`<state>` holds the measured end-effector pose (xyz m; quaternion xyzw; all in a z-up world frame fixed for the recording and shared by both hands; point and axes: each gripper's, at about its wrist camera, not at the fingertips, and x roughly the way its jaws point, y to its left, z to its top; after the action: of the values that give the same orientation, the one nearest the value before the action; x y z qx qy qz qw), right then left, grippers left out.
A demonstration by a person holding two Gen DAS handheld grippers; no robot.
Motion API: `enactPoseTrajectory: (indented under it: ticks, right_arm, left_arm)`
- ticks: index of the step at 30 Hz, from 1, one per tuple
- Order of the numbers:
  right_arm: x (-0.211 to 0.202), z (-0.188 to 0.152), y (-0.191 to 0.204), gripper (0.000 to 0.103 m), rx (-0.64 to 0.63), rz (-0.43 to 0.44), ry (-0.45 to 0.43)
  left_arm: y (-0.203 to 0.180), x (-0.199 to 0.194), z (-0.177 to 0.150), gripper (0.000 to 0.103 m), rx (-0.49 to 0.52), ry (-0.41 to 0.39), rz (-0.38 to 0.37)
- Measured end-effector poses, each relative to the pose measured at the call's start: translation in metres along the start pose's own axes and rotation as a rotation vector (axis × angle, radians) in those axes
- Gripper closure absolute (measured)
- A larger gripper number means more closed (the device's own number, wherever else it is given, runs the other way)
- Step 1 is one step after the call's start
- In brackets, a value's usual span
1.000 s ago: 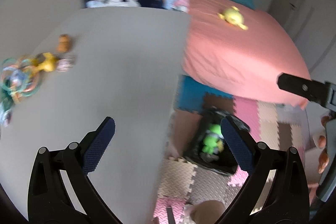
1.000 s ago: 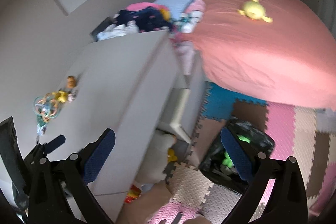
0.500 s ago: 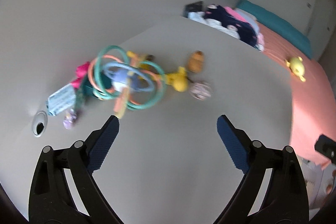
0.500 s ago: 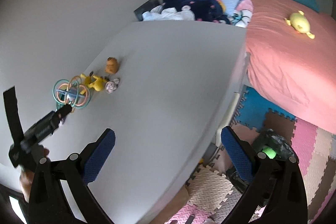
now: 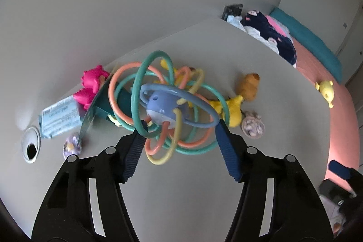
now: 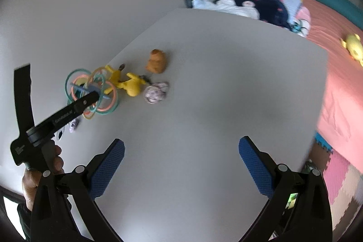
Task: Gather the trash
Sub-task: 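Grasp the colourful ring ball with the left tool while the right tool grasps the small white wire ball, then carry the ring ball and wire ball over the bin and open both tools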
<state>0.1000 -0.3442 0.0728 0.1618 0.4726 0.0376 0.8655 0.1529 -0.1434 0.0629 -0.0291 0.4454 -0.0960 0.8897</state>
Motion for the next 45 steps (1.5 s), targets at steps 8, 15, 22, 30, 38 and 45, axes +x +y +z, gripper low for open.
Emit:
enactPoseTrajectory:
  ticks: [8,15,22,30,38,45]
  right_arm:
    - [0.051,0.024,0.034,0.009,-0.050,-0.024,0.045]
    - [0.085,0.038,0.046,0.037,-0.063,-0.088,0.085]
    - [0.099,0.046,0.052,0.080,-0.085,-0.132,0.070]
    - [0.077,0.040,0.053,0.085,-0.057,-0.038,0.051]
    - [0.017,0.020,0.046,0.085,-0.036,-0.015,-0.006]
    - [-0.029,-0.010,0.024,0.085,0.000,-0.011,-0.050]
  left_arm:
    - [0.015,-0.007,0.012,0.065,0.003,0.012,-0.134]
    - [0.033,-0.008,0.019,0.072,-0.026,0.060,-0.249]
    - [0.042,-0.010,0.021,0.075,-0.037,0.077,-0.299]
    - [0.034,-0.029,0.023,0.079,-0.002,0.035,-0.263]
    - [0.018,-0.068,0.018,0.093,0.023,0.002,-0.255]
    - [-0.008,-0.110,0.001,0.093,0.076,-0.038,-0.272]
